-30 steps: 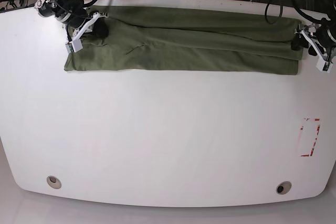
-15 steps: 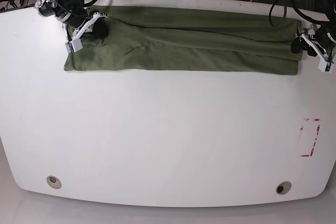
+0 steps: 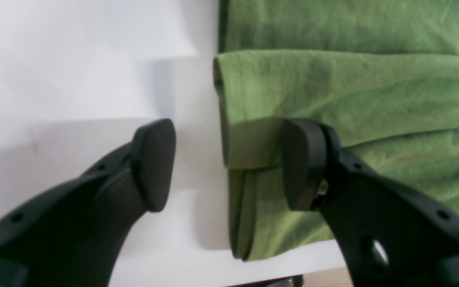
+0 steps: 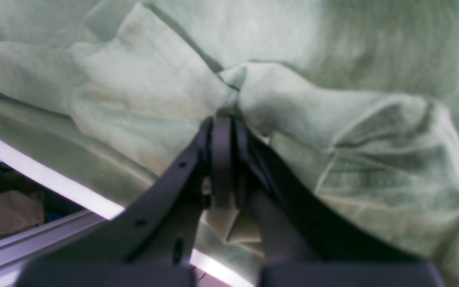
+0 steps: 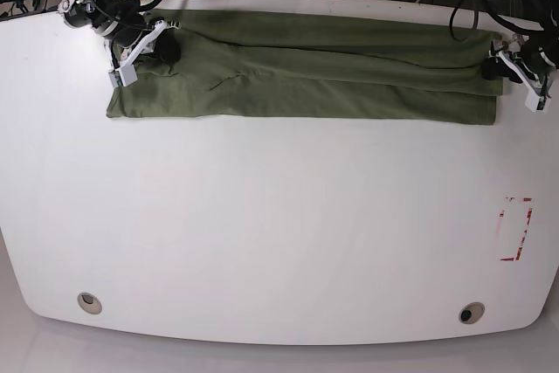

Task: Fold the T-shirt properly
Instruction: 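Adjust the folded shirt's ends with both grippers, then fold the shirt end held by the left gripper over toward the middle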

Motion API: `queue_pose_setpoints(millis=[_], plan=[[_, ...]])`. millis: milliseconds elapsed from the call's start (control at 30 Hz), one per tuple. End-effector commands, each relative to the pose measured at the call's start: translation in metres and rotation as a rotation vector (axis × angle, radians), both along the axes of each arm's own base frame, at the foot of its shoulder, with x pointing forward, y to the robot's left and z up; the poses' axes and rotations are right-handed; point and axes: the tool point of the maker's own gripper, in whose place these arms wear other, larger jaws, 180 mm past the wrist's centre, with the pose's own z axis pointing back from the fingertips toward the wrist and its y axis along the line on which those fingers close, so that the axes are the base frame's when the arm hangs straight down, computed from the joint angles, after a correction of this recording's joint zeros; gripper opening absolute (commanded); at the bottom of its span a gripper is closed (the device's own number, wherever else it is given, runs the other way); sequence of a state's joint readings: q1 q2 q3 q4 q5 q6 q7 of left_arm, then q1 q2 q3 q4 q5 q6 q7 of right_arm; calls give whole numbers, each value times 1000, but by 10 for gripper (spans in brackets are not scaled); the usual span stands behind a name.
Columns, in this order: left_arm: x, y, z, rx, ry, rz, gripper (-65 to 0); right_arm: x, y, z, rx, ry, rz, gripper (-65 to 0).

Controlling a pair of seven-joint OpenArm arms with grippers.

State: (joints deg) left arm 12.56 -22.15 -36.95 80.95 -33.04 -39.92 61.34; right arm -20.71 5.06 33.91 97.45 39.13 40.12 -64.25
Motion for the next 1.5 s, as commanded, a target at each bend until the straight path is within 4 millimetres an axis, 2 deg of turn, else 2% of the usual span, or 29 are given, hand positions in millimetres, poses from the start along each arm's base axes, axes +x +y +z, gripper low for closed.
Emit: queue_pose_setpoints(millis=[0,167,300,333,500,533,600,700,767,867,933,1033,1200,1333,1467], plan=[[4,-3,3,8,-2,-28,-261,-12,-6,-7,-46,58,20,-626],[4,-20,-2,-42,-8,-40,-262,-10,-6,-7,-46,55,20,-626],[5,-24,-1,-62,-17,-42,-278,-10,-6,-7,-46,55,20,-626],[5,-23,-1,-61,-16,-42,-301,-10,-6,-7,-46,55,20,-626],[2,-32,-7,-64,21,-75,-586,-10,-6,-7,-46,53,20,-626],[2,-33,-7,-65,22,-80,-610,-10,-6,-7,-46,53,20,-626],[6,-34,-2,-54,6,-89,-615,-9,-6,-6,-45,50,20,-626],[19,-40,21,-4,-64,-139,-619,-9,-6,-7,-44,52,19,-626],[21,-47,34,27,-96,-177,-619,-9,-6,-7,-44,52,19,-626],[25,-73,57,82,-150,-287,-619,-9,-6,-7,-44,52,19,-626],[29,-101,70,99,-185,-375,-619,-9,-6,-7,-44,52,19,-626],[28,-132,82,121,-205,-491,-619,-9,-6,-7,-44,52,19,-626],[34,-181,80,74,-218,-638,-619,-2,-6,-4,-44,36,19,-626],[28,-217,73,29,-208,-753,-618,-4,-6,-5,-45,41,18,-626],[35,-257,80,-22,-254,-841,-617,-1,-7,-3,-47,34,17,-626]])
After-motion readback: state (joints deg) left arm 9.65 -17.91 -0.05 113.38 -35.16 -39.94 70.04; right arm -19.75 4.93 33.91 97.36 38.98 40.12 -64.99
